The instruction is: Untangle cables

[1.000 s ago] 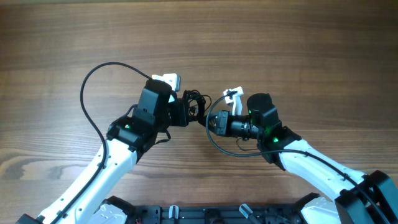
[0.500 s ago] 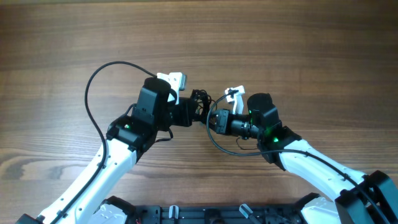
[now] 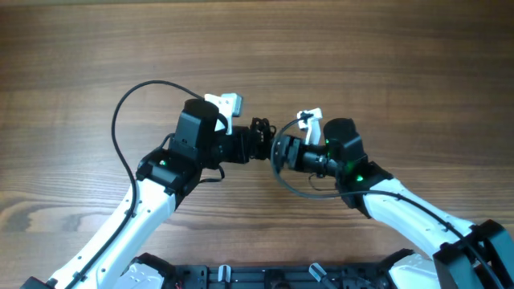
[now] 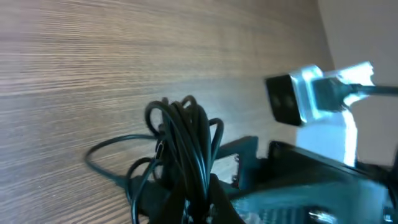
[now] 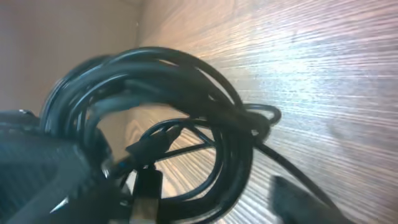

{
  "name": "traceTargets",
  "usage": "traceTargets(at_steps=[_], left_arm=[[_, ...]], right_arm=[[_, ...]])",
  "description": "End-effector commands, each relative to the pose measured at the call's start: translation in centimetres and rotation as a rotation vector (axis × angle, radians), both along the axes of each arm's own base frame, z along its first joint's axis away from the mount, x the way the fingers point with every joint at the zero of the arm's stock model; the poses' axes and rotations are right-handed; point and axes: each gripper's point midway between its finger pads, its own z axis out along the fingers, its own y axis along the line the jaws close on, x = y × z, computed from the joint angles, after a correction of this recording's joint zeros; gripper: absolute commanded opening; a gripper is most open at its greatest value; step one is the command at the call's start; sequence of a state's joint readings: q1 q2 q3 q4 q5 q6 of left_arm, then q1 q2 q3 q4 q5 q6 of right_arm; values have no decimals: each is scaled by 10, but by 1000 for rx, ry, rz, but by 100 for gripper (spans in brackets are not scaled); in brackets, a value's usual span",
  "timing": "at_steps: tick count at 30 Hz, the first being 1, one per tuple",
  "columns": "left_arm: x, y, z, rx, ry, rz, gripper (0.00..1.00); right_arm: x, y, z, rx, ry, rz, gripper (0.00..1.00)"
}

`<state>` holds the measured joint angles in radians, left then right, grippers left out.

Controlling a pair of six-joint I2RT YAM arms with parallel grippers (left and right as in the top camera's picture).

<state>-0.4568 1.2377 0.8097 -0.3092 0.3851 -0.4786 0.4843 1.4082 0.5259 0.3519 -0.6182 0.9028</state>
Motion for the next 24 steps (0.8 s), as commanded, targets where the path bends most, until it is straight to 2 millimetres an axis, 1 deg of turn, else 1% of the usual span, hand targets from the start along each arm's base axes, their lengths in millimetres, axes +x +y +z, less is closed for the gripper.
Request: traceTargets(at_steps=[1, 2, 3, 4, 7, 11, 15, 18, 20, 24], left_arm=[[22, 25, 3, -58, 90, 306, 4], [29, 35, 2, -92, 133, 423, 4], [32, 42, 1, -121, 166, 498, 4], [37, 51, 0, -182, 229, 620, 4], [40, 58, 0, -269, 304, 740, 4], [41, 60, 0, -276, 308, 759, 4], [40, 60, -1, -261, 303, 748, 4], [39, 60, -2, -217, 269, 704, 4], [37, 59, -4, -214, 282, 700, 4], [31, 49, -3, -238, 319, 648, 4]], right_arm=[[-3, -10, 6, 31, -10, 67, 99], [-3, -18, 2, 31, 12, 75, 100], [-5, -22, 0, 30, 18, 87, 99], [-9, -24, -4, 21, 42, 95, 99], [-21, -21, -11, 9, 92, 123, 99], [-30, -23, -23, -17, 179, 112, 100], [-35, -29, -34, -57, 233, 89, 100], [-37, -30, -37, -65, 243, 91, 100], [-36, -32, -40, -80, 249, 78, 100], [-35, -34, -43, -98, 255, 60, 100]])
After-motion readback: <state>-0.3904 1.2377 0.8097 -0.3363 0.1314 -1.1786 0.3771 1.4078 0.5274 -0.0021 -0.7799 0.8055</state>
